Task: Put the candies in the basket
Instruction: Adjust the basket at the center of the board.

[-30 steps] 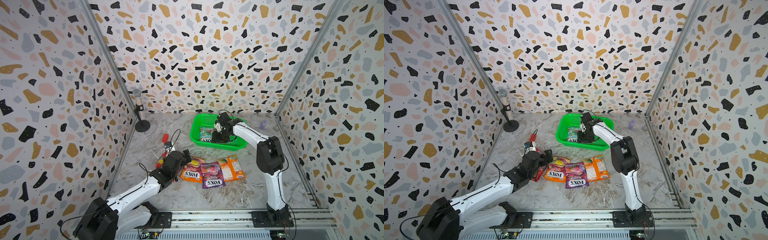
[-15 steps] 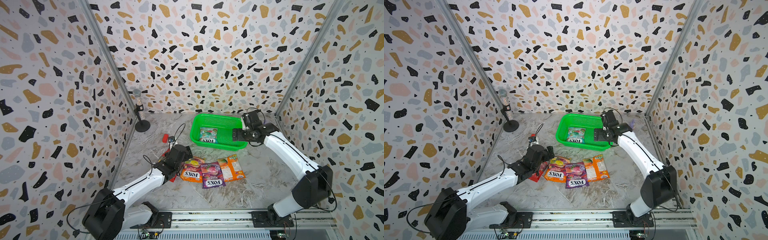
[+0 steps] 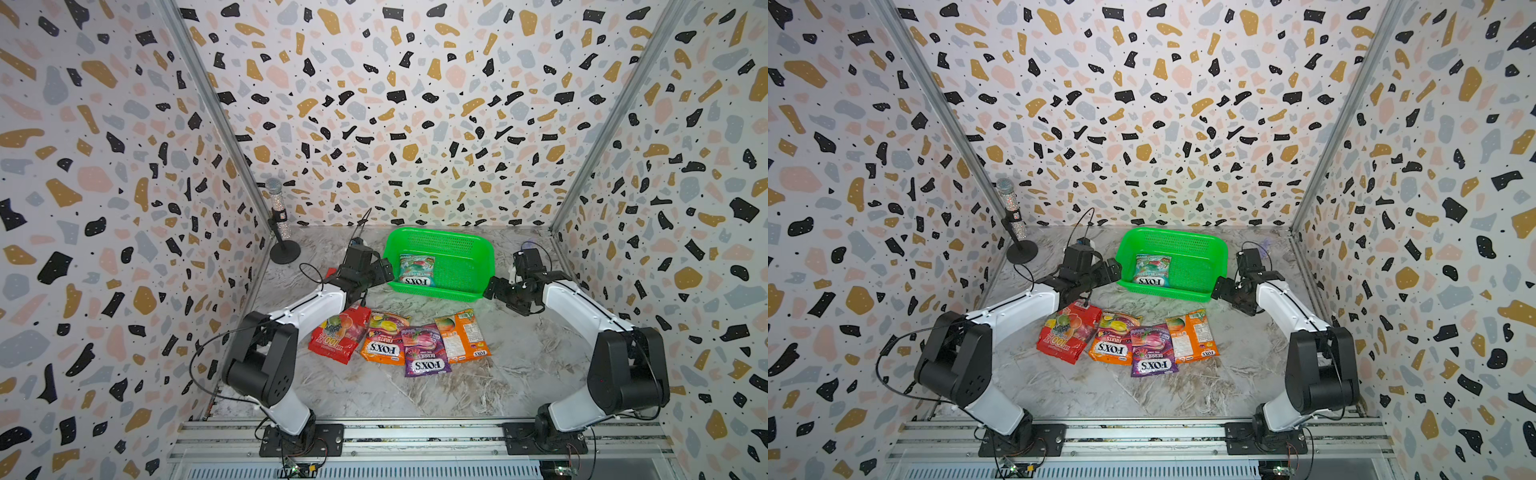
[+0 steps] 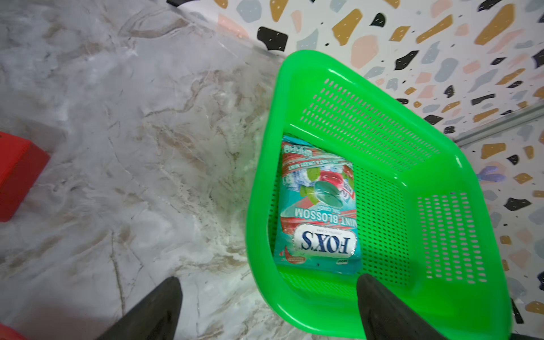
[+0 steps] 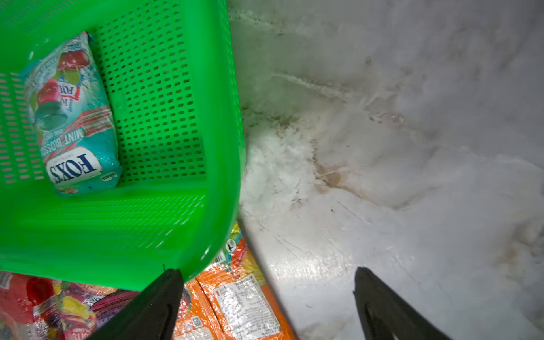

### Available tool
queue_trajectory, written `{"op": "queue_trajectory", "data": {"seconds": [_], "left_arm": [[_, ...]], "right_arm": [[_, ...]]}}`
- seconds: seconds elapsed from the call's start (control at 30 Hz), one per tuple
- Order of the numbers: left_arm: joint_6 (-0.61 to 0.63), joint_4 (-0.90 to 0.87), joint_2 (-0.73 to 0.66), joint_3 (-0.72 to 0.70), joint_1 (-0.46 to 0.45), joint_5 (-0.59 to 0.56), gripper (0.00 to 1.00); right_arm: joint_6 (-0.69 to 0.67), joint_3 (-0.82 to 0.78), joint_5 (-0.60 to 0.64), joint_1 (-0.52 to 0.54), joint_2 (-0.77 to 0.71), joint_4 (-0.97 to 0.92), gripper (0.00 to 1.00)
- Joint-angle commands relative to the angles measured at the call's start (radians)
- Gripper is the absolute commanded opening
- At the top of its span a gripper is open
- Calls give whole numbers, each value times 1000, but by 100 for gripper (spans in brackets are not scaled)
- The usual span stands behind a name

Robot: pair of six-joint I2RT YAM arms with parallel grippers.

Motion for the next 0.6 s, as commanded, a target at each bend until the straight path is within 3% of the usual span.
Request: {"op": "queue_trajectory", "data": {"seconds": [0.0,0.2,0.4,0.57], "left_arm": [[17,1,70,76,-5,60,89],[-14,7,182,139,-12,81,77],[-15,13,187,132,-34,60,65],[-22,23,149,86,-82,20,63]], "right_arm": [[25,54,-48,-7,32,35,95],[20,104,-62,-29,104,34,92],[34,158,-97,-40,167,52,87],[34,222,-130,-40,211,46,84]]}}
